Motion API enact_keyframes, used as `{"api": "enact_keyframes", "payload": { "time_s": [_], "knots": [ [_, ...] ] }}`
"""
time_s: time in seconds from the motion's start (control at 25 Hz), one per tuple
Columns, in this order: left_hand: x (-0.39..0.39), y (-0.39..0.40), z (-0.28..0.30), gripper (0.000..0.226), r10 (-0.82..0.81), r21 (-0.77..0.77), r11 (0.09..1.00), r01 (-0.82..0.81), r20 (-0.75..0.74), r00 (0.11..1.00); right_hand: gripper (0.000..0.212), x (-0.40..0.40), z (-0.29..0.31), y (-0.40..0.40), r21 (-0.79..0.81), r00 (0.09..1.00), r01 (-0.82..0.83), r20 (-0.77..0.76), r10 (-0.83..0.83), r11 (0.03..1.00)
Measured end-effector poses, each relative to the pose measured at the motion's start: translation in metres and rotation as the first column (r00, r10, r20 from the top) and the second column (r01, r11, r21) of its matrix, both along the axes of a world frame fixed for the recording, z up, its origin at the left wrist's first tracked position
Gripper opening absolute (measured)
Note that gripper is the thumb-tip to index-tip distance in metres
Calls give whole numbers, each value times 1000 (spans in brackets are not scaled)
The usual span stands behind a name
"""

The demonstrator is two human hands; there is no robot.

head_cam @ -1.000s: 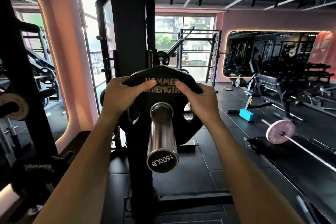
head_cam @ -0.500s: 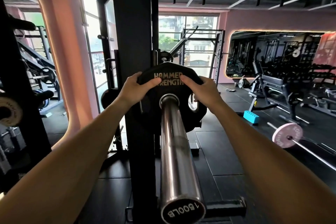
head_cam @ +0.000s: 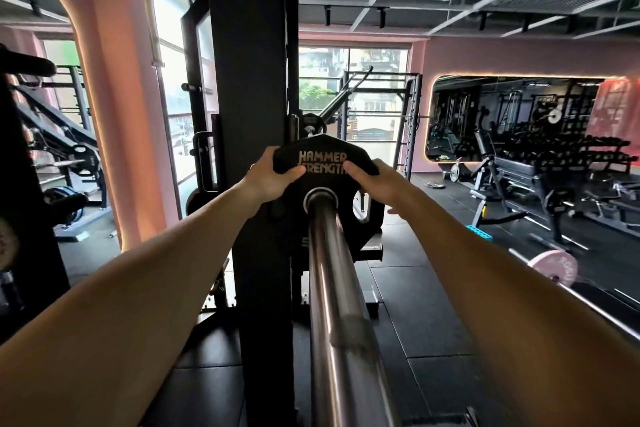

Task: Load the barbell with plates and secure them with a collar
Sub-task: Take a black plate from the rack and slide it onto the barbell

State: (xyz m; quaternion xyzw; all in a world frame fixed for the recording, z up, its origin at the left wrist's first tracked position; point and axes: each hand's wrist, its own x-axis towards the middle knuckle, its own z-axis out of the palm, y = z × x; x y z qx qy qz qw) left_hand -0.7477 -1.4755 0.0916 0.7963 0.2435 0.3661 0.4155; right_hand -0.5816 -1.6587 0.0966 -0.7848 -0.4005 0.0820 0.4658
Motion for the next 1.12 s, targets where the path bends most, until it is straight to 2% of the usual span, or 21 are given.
{"api": "enact_keyframes", "payload": {
  "time_s": [0.12, 0.2, 0.28, 0.44, 0.6, 0.68, 0.8, 1.12],
  "knots": [
    [-1, -16, 4, 67, 108, 79, 992, -102, -77, 991, 82, -13, 3, 0, -89, 985, 147, 109, -137, 985],
    [-10, -27, 7, 72, 250, 223, 955, -196, -246, 937, 78, -29, 7, -11, -202, 959, 231, 211, -188, 952],
    [-27, -31, 9, 76, 328, 356, 915, -187, -393, 859, 69, -41, 17, -29, -224, 951, 199, 277, -134, 954],
    [-73, -30, 18, 48, 278, 444, 895, -31, -503, 819, 57, -70, 40, -71, -213, 920, 73, 392, 16, 974],
    [-120, -59, 38, 20, 284, 500, 866, 11, -509, 812, 35, -122, 63, -90, -142, 869, -55, 481, 117, 988],
    [-146, -76, 49, 18, 280, 502, 865, 6, -493, 824, 29, -150, 67, -91, -154, 836, -132, 514, 194, 979],
    [-193, -96, 57, 32, 264, 427, 904, -9, -541, 798, 24, -186, 68, -92, -167, 827, -233, 485, 286, 958],
    [-325, -100, 22, 26, 299, 293, 944, -153, -556, 775, 26, -280, 73, -82, -220, 766, -386, 465, 444, 896]
  ]
}}
